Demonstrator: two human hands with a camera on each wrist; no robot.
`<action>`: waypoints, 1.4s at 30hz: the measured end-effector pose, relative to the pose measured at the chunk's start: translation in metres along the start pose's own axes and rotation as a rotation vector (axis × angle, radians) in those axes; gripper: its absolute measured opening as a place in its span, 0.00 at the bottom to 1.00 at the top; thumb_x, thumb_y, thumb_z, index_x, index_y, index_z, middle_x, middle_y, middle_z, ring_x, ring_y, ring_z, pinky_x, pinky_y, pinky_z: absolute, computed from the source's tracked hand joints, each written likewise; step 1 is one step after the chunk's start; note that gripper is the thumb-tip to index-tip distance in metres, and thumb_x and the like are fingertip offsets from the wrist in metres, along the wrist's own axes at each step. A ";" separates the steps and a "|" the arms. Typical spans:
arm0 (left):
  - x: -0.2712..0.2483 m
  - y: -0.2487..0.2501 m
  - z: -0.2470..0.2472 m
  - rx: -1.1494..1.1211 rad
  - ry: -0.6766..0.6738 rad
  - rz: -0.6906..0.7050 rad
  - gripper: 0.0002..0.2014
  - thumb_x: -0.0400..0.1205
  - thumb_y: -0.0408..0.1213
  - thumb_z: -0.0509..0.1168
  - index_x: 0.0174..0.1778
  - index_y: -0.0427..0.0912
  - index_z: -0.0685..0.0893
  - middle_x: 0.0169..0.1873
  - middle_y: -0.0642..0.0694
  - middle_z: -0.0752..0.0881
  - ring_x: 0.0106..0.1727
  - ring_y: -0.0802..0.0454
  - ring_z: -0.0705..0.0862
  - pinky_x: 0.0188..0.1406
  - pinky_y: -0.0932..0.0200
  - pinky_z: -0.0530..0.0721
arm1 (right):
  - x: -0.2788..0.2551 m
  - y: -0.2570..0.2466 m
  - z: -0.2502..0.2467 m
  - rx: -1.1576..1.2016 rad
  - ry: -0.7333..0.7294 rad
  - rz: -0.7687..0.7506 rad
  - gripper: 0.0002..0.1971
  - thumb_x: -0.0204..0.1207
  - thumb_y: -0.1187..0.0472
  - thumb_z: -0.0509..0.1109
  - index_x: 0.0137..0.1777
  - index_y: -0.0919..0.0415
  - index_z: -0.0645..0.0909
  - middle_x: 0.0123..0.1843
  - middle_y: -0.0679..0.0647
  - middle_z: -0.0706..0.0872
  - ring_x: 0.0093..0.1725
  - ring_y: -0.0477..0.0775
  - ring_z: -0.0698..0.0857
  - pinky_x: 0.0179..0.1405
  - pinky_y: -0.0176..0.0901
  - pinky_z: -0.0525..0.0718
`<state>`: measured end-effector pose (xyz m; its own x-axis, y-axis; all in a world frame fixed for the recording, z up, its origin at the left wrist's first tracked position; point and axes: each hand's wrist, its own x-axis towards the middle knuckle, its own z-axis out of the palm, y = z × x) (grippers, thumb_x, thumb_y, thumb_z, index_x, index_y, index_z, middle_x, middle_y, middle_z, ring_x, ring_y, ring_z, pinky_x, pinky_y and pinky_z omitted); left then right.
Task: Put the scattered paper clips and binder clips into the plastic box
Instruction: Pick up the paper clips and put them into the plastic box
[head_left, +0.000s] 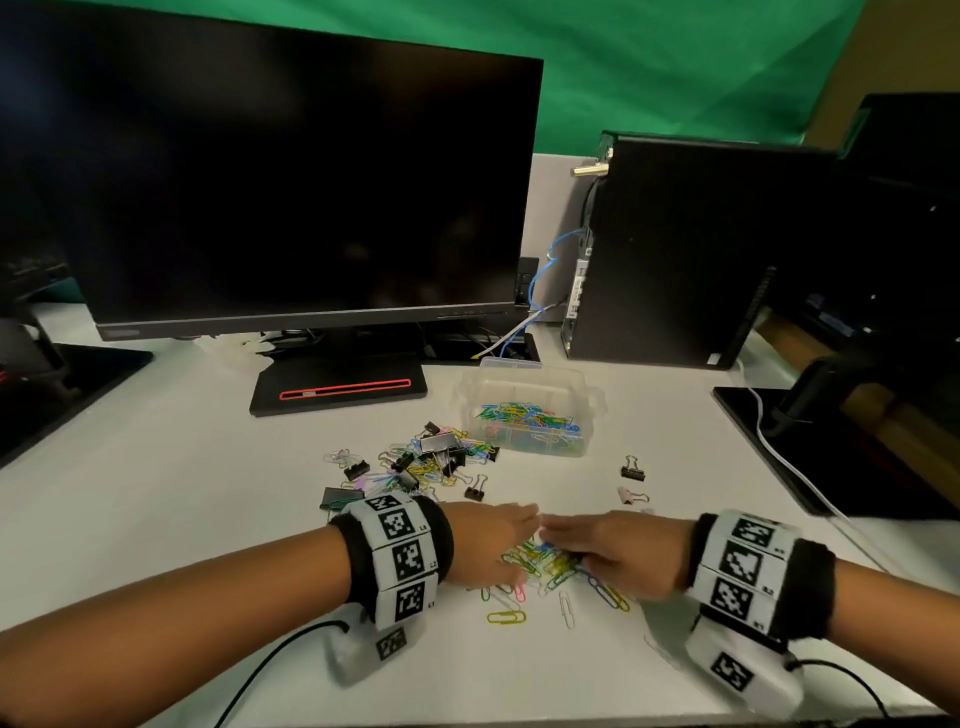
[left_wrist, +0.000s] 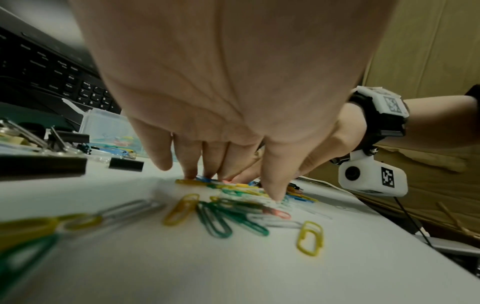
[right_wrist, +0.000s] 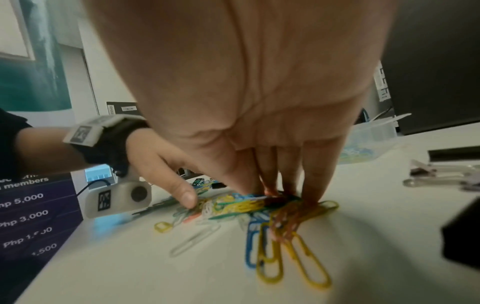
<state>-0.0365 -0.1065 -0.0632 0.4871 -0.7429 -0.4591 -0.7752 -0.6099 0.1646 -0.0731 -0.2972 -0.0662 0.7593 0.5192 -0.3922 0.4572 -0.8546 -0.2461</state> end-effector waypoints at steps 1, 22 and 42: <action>-0.002 0.000 0.002 -0.014 -0.006 0.018 0.33 0.86 0.49 0.52 0.83 0.42 0.46 0.84 0.46 0.45 0.85 0.50 0.50 0.84 0.52 0.53 | -0.004 -0.001 -0.001 0.029 -0.003 0.000 0.25 0.82 0.68 0.54 0.79 0.57 0.64 0.83 0.49 0.60 0.79 0.53 0.66 0.79 0.42 0.63; -0.015 0.005 -0.002 -0.176 0.047 -0.103 0.41 0.73 0.46 0.74 0.80 0.46 0.61 0.67 0.43 0.69 0.60 0.45 0.77 0.57 0.59 0.75 | -0.033 0.000 -0.009 0.133 -0.046 0.169 0.12 0.63 0.51 0.80 0.27 0.47 0.80 0.31 0.44 0.85 0.30 0.40 0.79 0.38 0.29 0.76; 0.004 0.021 0.009 -0.289 0.179 -0.203 0.38 0.67 0.54 0.76 0.68 0.42 0.71 0.60 0.42 0.70 0.58 0.41 0.79 0.61 0.49 0.81 | 0.003 -0.016 0.002 0.197 0.155 0.229 0.40 0.54 0.51 0.85 0.68 0.50 0.74 0.56 0.50 0.71 0.56 0.48 0.75 0.61 0.38 0.76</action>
<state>-0.0543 -0.1201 -0.0700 0.7013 -0.6196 -0.3526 -0.5230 -0.7832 0.3363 -0.0789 -0.2821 -0.0652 0.9001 0.2935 -0.3219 0.1796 -0.9233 -0.3396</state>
